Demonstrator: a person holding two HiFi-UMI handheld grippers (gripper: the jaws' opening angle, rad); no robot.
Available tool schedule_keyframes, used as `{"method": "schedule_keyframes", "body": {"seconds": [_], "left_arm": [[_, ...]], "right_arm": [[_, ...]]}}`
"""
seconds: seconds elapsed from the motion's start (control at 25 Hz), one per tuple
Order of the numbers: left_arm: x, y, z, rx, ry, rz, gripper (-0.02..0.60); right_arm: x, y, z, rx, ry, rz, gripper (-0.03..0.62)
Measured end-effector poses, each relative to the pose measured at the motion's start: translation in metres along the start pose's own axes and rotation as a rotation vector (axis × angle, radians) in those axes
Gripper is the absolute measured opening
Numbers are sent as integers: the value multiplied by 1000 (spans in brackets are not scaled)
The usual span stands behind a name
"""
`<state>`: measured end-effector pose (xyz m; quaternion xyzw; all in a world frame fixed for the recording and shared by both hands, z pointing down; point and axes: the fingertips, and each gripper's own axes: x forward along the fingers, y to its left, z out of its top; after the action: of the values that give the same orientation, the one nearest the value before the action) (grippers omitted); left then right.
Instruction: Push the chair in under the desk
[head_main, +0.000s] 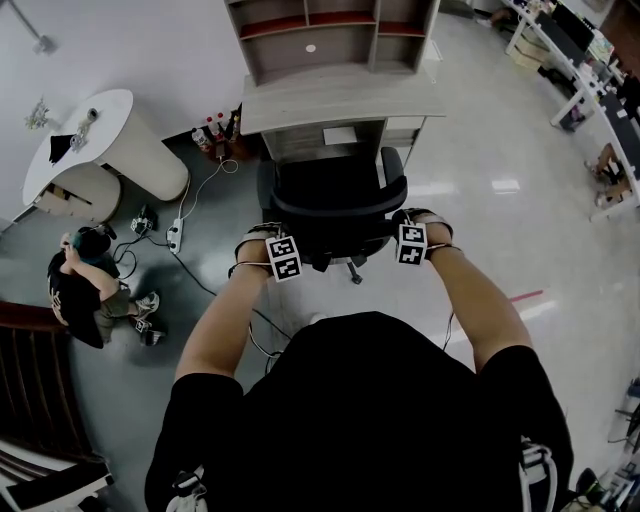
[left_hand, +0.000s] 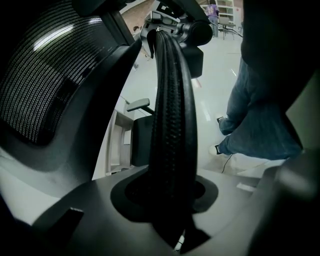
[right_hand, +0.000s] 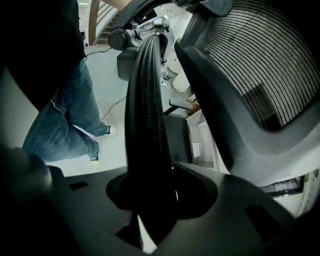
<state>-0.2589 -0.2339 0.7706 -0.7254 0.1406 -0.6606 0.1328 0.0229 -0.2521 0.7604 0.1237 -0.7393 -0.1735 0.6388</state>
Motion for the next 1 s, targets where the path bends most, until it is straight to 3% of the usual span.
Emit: {"method": "schedule_keyframes", "body": {"seconds": [1.0], "left_arm": [[39,97,-3,-20,14,-3,115]], "right_arm": [[43,-100,-9,-26,0,-2,121]]}}
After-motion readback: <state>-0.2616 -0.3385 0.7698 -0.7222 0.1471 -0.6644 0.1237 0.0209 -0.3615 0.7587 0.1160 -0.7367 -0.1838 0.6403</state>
